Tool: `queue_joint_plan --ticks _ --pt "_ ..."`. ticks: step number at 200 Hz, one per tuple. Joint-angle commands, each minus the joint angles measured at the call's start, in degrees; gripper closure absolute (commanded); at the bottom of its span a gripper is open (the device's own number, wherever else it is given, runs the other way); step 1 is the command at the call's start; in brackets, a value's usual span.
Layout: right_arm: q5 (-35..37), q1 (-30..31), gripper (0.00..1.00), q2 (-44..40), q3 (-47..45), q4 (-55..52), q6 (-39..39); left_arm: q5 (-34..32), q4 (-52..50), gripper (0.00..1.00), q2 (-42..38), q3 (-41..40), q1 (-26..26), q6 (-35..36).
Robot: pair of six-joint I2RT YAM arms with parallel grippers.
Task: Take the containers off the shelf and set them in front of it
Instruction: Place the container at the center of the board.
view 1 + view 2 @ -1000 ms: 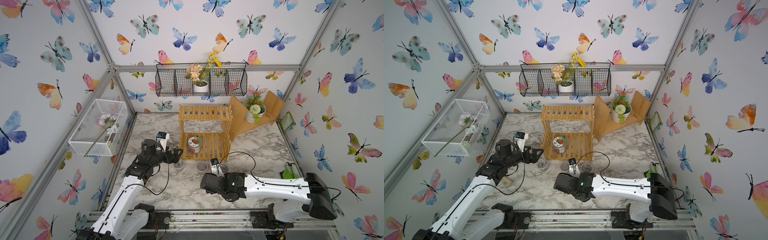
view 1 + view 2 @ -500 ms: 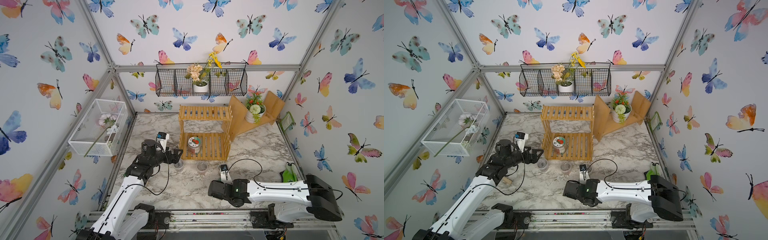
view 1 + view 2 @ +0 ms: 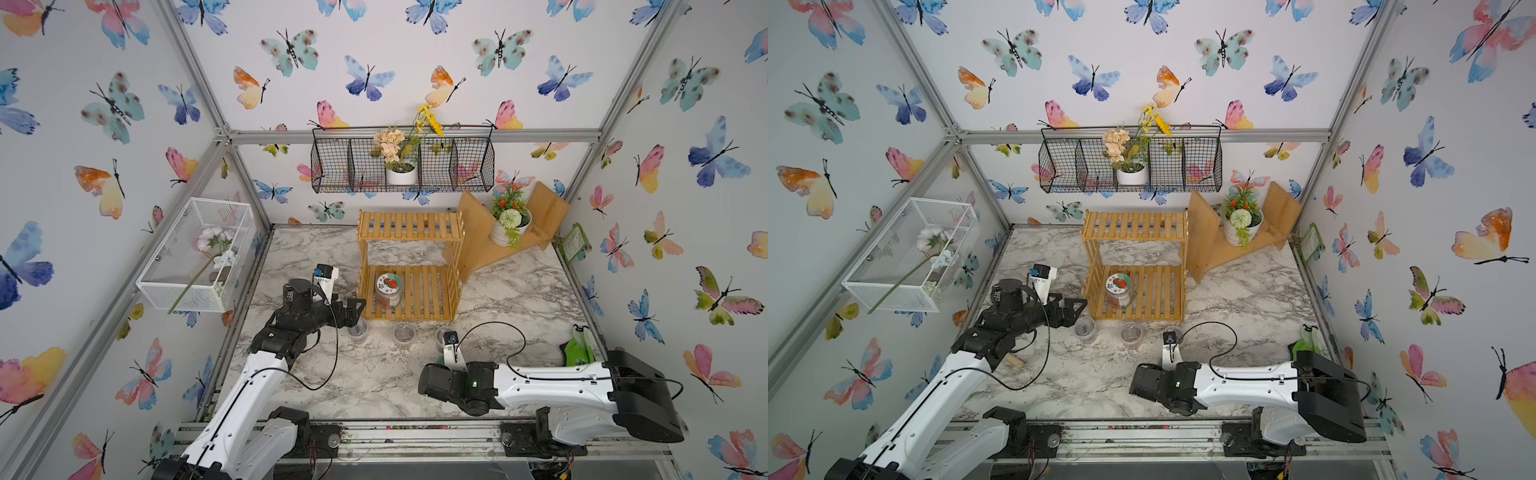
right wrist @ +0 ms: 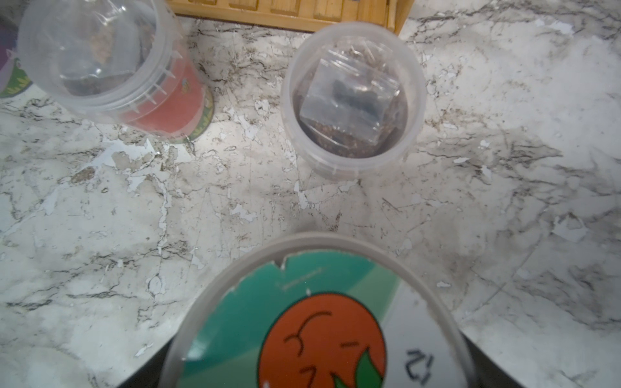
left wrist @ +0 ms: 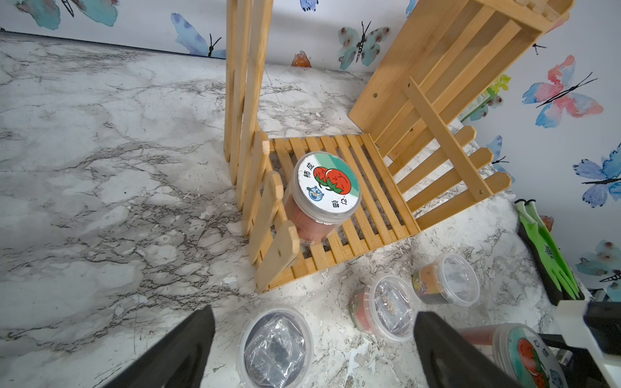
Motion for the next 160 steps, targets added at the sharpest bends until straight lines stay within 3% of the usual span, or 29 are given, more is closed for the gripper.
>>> queue_joint_plan --ticks 1,56,122,160 --pt "2.56 -0.47 0.13 0.15 -0.98 0.94 0.36 1.4 -0.57 0.01 0.59 1.48 0.24 0.69" --pt "2.64 -0.56 0.02 -0.1 -0.62 0.02 0.45 1.57 -0.39 0.01 0.76 1.45 0.25 0.78" --pt "3.87 -0.56 0.02 -3.43 4.97 -6.13 0.64 2.0 -0.79 0.01 0.87 3.24 -0.09 1.79" --pt "5.38 -1.35 0.02 -7.48 8.58 -9.2 -1.51 -1.32 -1.77 0.01 0.66 5.65 -3.8 2.7"
